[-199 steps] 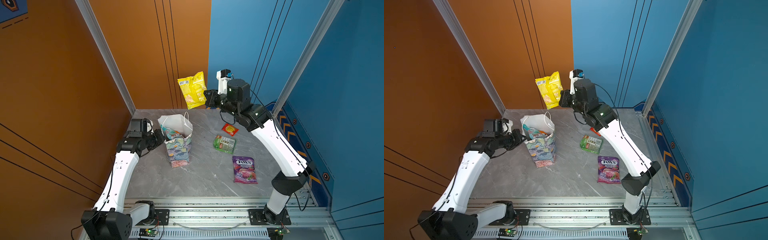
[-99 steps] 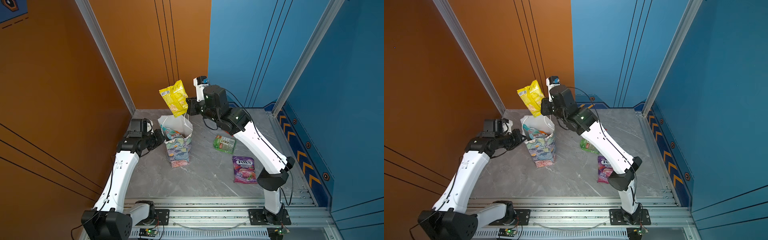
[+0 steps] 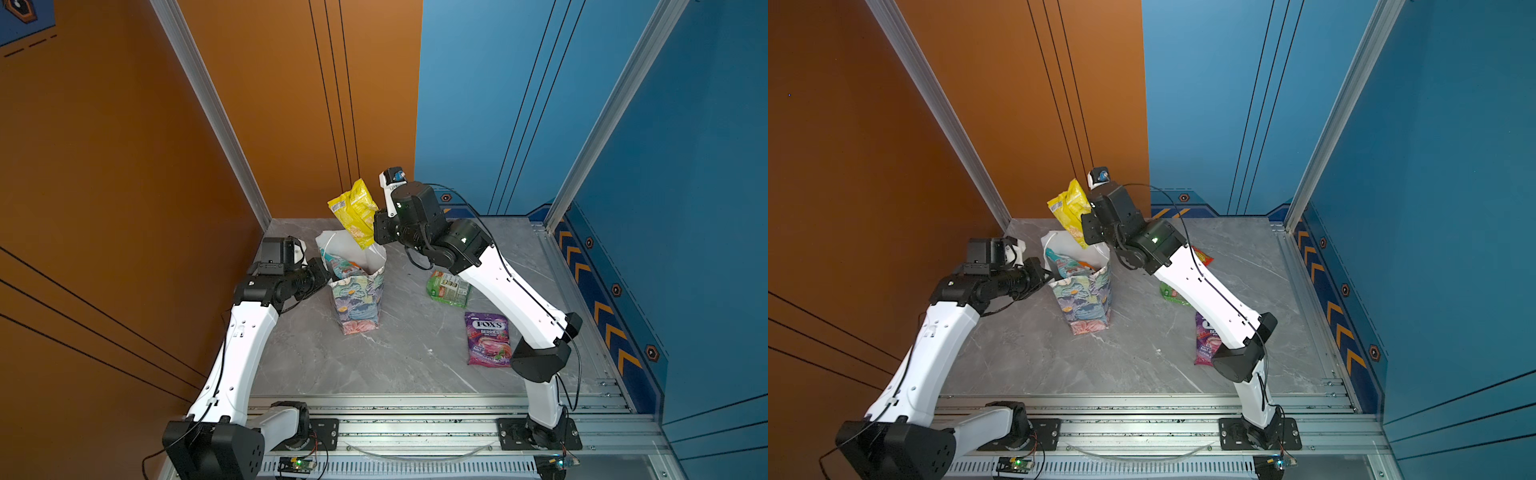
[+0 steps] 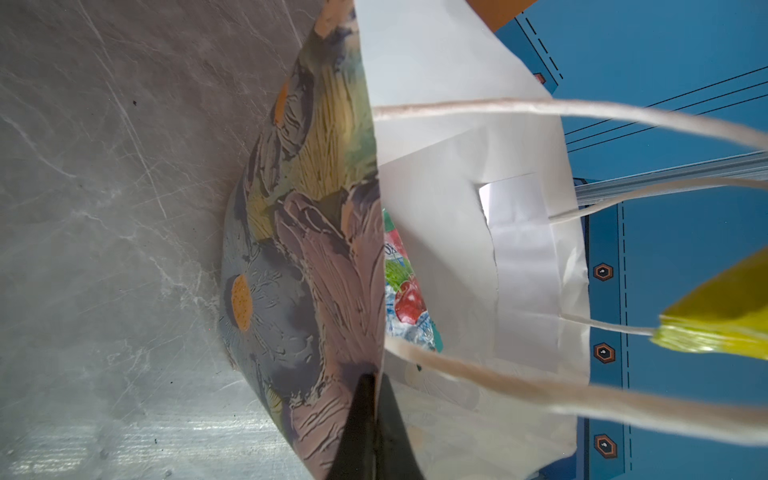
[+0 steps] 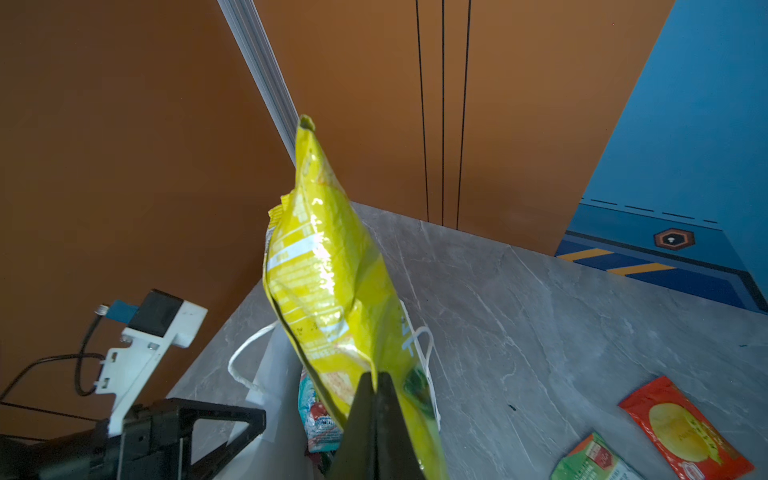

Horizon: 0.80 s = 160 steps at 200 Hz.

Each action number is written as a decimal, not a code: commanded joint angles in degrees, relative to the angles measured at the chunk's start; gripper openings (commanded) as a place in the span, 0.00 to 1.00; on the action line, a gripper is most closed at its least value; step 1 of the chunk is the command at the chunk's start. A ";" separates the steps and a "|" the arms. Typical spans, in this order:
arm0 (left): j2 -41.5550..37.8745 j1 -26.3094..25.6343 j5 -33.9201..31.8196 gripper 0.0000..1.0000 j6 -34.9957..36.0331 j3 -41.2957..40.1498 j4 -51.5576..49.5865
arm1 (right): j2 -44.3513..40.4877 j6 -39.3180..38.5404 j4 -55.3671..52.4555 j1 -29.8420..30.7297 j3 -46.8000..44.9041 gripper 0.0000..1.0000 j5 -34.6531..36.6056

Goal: Place the snacks into the paper bag
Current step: Place the snack in the paper bag.

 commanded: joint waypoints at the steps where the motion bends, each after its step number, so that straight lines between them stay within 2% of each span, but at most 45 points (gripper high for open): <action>1: -0.43 -0.35 1.74 0.00 -0.26 -0.97 1.14 | 1.04 -2.42 -3.76 1.16 1.28 0.00 4.52; 40: -0.47 -0.35 1.76 0.00 -0.31 -1.20 1.24 | 2.01 -3.24 -5.96 2.27 0.77 0.00 7.05; 160: -0.62 -0.26 1.81 0.00 -0.23 -1.47 1.33 | 5.91 -1.25 -9.77 1.68 -1.69 0.00 7.92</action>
